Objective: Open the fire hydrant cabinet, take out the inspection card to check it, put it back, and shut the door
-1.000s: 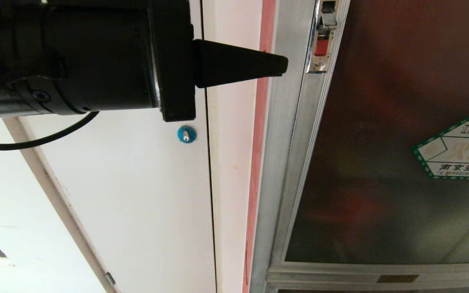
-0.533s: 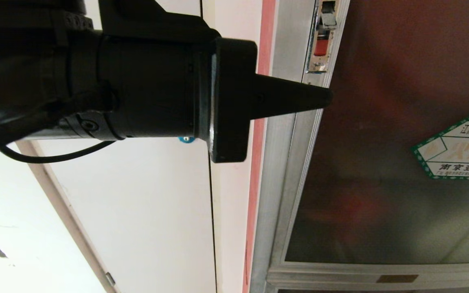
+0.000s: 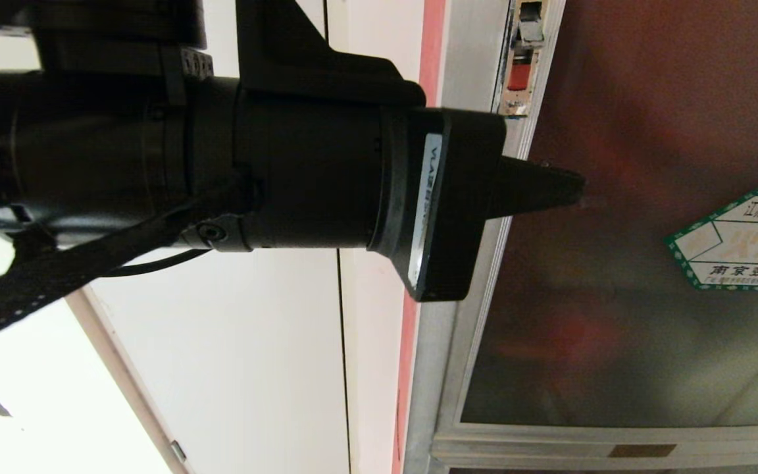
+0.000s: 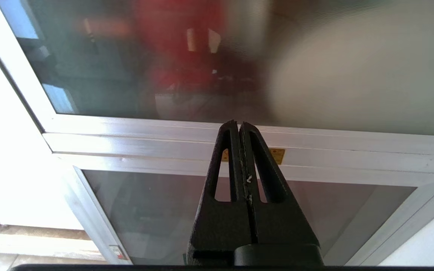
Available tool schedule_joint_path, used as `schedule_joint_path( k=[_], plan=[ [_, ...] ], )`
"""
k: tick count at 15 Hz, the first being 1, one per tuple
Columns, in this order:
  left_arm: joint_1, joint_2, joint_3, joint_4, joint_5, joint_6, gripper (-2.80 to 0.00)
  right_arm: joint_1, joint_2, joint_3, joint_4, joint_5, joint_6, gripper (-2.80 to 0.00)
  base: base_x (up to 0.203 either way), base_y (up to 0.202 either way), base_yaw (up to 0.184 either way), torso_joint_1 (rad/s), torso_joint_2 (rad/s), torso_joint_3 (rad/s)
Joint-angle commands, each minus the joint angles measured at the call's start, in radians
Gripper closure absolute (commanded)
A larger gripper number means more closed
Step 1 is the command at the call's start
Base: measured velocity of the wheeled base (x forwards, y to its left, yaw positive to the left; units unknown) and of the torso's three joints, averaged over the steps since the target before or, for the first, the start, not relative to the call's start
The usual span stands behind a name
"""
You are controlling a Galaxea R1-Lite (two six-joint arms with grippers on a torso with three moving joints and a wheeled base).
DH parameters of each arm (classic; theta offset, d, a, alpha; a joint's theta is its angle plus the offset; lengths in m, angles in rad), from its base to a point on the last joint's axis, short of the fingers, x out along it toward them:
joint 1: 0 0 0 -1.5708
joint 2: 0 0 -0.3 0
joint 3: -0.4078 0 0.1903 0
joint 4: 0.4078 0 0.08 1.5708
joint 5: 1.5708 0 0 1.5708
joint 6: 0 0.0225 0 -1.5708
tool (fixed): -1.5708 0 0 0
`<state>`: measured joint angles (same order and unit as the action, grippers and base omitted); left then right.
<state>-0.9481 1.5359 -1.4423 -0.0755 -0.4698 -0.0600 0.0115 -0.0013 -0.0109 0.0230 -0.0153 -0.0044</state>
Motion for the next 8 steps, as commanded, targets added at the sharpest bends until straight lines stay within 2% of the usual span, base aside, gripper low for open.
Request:
schedule_joint_path(
  k=[1, 4, 6, 8],
  plan=[
    [-0.001, 0.035, -0.034, -0.022, 0.009, -0.003, 0.00, 0.001, 0.000, 0.000, 0.000, 0.000, 0.000, 0.00, 0.000, 0.000, 0.000, 0.000, 0.00, 0.000],
    [0.001, 0.124, -0.139, -0.072, 0.124, -0.001, 0.00, 0.001, 0.001, 0.000, 0.000, 0.000, 0.000, 0.00, 0.000, 0.000, 0.000, 0.000, 0.00, 0.000],
    [0.003, 0.172, -0.199, -0.086, 0.147, 0.002, 0.00, 0.001, 0.001, 0.000, 0.000, -0.002, 0.000, 0.00, 0.000, 0.000, 0.000, 0.000, 0.00, 0.000],
    [0.021, 0.198, -0.227, -0.097, 0.214, 0.053, 0.00, 0.001, 0.001, 0.000, -0.002, -0.002, 0.001, 0.00, 0.000, 0.000, 0.000, 0.000, 0.00, 0.000]
  ],
)
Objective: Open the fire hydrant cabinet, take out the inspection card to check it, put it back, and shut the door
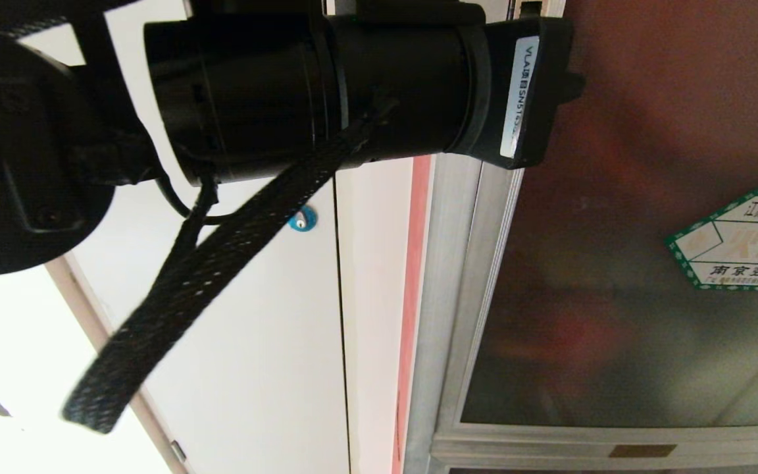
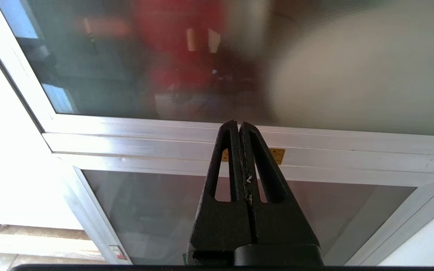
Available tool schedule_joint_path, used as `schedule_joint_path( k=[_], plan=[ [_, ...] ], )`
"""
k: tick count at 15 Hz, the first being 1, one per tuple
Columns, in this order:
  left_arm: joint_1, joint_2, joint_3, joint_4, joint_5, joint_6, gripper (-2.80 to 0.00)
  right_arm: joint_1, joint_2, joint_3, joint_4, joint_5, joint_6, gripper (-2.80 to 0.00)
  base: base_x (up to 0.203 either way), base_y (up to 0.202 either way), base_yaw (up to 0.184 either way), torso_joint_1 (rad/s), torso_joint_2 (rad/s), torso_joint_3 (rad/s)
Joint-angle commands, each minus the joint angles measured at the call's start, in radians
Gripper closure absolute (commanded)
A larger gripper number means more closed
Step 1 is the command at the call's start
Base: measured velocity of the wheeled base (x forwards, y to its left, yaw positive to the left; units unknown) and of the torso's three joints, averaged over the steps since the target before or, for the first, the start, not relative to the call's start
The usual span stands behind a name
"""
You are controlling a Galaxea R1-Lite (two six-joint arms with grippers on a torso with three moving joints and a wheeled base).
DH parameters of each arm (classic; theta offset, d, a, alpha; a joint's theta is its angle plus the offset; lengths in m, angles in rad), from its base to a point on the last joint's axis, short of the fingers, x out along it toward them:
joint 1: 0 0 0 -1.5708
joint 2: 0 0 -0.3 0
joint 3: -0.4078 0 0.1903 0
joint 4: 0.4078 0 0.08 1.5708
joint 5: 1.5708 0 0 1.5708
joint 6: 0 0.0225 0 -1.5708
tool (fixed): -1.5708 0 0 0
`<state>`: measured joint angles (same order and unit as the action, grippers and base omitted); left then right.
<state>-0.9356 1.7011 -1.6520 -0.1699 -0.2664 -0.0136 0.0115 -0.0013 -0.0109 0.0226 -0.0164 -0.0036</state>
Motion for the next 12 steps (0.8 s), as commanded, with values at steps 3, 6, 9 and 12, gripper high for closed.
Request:
schedule_joint_path(
  k=[3, 6, 9, 12],
  plan=[
    [0.022, 0.034, -0.020, -0.018, 0.019, 0.012, 0.00, 0.001, 0.001, 0.000, 0.000, 0.000, -0.001, 0.00, 0.000, 0.000, 0.000, 0.000, 0.00, 0.000],
    [0.041, 0.034, -0.032, -0.019, 0.021, 0.012, 0.00, -0.001, 0.001, 0.000, 0.000, 0.000, 0.001, 0.00, 0.000, 0.000, 0.000, 0.000, 0.00, 0.000],
    [0.055, 0.037, -0.053, -0.049, 0.029, 0.013, 0.00, 0.001, 0.001, 0.000, 0.000, 0.000, 0.001, 0.00, 0.000, 0.000, 0.000, 0.000, 0.00, 0.000],
    [0.058, 0.038, -0.071, -0.094, 0.062, 0.012, 0.00, 0.001, 0.001, 0.000, 0.000, 0.000, 0.000, 0.00, 0.000, 0.000, 0.000, 0.000, 0.00, 0.000]
  ],
)
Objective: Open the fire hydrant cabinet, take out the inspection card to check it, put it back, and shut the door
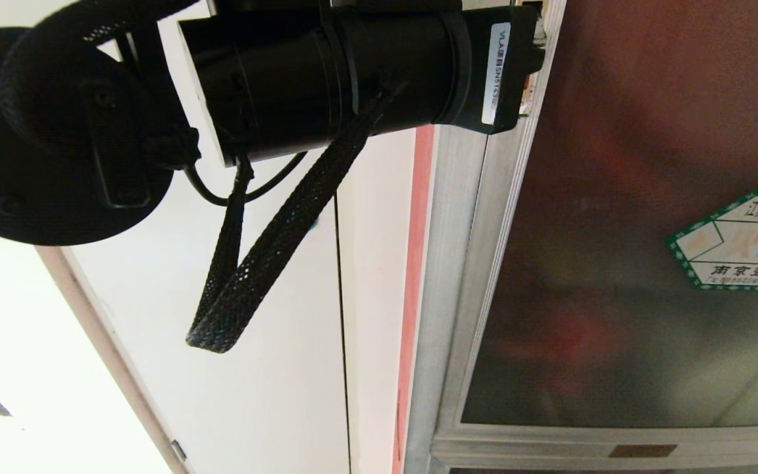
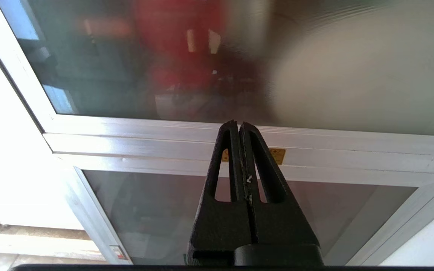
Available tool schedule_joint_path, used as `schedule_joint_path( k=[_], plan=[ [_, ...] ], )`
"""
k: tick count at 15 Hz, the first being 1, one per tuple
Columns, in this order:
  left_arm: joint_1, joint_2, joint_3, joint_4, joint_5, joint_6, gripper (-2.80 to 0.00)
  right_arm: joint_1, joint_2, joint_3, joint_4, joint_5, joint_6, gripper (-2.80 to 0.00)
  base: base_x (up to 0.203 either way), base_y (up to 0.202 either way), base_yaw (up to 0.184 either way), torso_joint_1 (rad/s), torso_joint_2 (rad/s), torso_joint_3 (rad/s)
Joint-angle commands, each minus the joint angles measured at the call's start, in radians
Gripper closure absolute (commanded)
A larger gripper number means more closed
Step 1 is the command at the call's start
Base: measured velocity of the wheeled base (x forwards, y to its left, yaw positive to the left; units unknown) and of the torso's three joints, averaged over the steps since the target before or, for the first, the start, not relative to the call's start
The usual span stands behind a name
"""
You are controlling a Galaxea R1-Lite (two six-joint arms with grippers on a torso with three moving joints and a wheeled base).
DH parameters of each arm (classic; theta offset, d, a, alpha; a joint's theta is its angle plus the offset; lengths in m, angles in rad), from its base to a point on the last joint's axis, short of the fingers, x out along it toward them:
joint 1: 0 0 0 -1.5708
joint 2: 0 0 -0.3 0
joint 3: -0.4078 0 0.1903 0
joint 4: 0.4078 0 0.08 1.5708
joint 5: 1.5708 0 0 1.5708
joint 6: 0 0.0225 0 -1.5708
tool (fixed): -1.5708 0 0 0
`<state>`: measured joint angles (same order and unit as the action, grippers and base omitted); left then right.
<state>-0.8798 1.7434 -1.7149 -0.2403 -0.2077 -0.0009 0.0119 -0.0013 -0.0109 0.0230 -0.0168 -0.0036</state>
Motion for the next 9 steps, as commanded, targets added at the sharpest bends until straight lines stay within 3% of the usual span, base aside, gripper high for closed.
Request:
schedule_joint_path(
  k=[1, 6, 9],
  plan=[
    [0.001, -0.005, -0.009, -0.028, 0.005, -0.001, 0.00, 0.000, 0.001, 0.000, 0.000, 0.000, 0.001, 0.00, 0.000, 0.000, 0.000, 0.000, 0.00, 0.000],
    [-0.020, -0.037, -0.025, -0.040, 0.005, 0.002, 0.00, 0.000, 0.001, 0.000, 0.000, 0.000, 0.001, 0.00, 0.000, 0.000, 0.000, 0.000, 0.00, 0.000],
    [-0.034, -0.046, -0.020, -0.037, 0.012, 0.061, 0.00, 0.000, 0.001, 0.000, 0.001, 0.000, -0.001, 0.00, 0.000, 0.000, 0.000, 0.000, 0.00, 0.000]
  ],
)
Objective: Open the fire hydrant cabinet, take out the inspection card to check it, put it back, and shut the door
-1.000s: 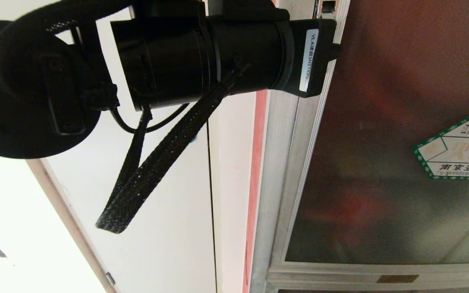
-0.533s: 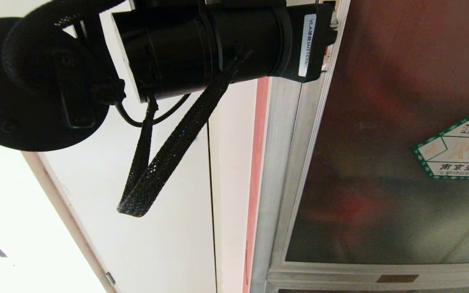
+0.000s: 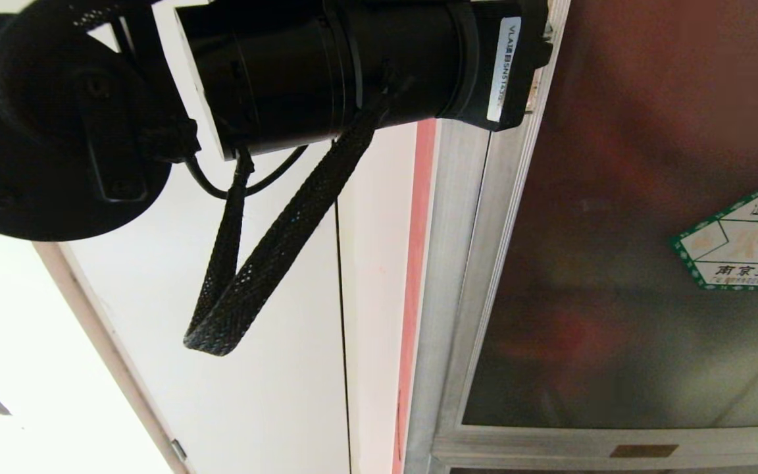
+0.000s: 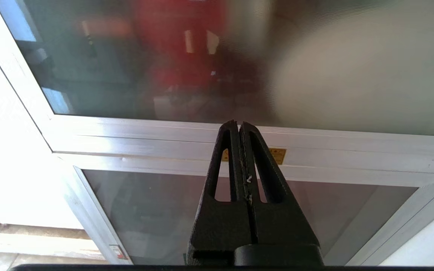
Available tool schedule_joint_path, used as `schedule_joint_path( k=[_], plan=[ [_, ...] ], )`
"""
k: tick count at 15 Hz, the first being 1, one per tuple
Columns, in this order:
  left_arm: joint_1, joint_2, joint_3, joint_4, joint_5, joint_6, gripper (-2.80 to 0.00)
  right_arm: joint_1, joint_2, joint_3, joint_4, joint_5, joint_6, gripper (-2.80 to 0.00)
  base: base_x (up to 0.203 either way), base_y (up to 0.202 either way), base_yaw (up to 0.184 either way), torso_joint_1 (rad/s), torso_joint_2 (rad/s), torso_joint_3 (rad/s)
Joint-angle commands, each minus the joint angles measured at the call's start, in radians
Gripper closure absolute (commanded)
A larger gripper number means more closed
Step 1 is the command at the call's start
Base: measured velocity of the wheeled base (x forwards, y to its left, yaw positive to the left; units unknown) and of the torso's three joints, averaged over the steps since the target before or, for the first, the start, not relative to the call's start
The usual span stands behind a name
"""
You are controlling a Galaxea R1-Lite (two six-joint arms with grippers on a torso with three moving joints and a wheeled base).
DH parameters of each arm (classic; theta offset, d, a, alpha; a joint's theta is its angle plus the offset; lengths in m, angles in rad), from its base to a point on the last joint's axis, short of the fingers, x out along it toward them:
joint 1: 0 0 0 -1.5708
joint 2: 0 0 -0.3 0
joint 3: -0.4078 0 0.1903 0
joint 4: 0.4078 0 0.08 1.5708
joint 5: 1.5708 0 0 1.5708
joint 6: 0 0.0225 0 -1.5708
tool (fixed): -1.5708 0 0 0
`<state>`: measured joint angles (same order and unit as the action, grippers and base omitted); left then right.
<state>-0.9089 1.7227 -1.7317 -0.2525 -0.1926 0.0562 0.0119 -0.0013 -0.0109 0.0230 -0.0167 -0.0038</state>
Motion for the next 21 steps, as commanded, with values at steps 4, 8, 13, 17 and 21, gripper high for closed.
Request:
schedule_joint_path(
  k=[4, 8, 13, 17, 21],
  plan=[
    [-0.037, -0.052, 0.003, -0.021, 0.007, 0.012, 0.00, 0.000, 0.000, 0.000, 0.000, 0.000, -0.001, 0.00, 0.000, 0.000, 0.000, 0.000, 0.00, 0.000],
    [-0.058, -0.077, 0.046, -0.028, 0.008, 0.013, 0.00, 0.000, 0.001, 0.000, 0.000, 0.000, -0.001, 0.00, 0.000, 0.000, 0.000, 0.000, 0.00, 0.000],
    [-0.087, -0.102, 0.136, -0.031, 0.009, 0.048, 0.00, 0.000, 0.001, 0.000, 0.002, 0.001, -0.001, 0.00, 0.000, 0.000, 0.000, 0.000, 0.00, 0.000],
    [-0.110, -0.125, 0.231, -0.033, 0.009, 0.050, 0.00, 0.000, 0.001, 0.000, 0.002, 0.001, -0.001, 0.00, 0.000, 0.000, 0.000, 0.000, 0.00, 0.000],
    [-0.124, -0.164, 0.332, -0.035, 0.007, 0.051, 0.00, 0.000, 0.001, 0.000, 0.002, 0.001, -0.001, 0.00, 0.000, 0.000, 0.000, 0.000, 0.00, 0.000]
  ],
)
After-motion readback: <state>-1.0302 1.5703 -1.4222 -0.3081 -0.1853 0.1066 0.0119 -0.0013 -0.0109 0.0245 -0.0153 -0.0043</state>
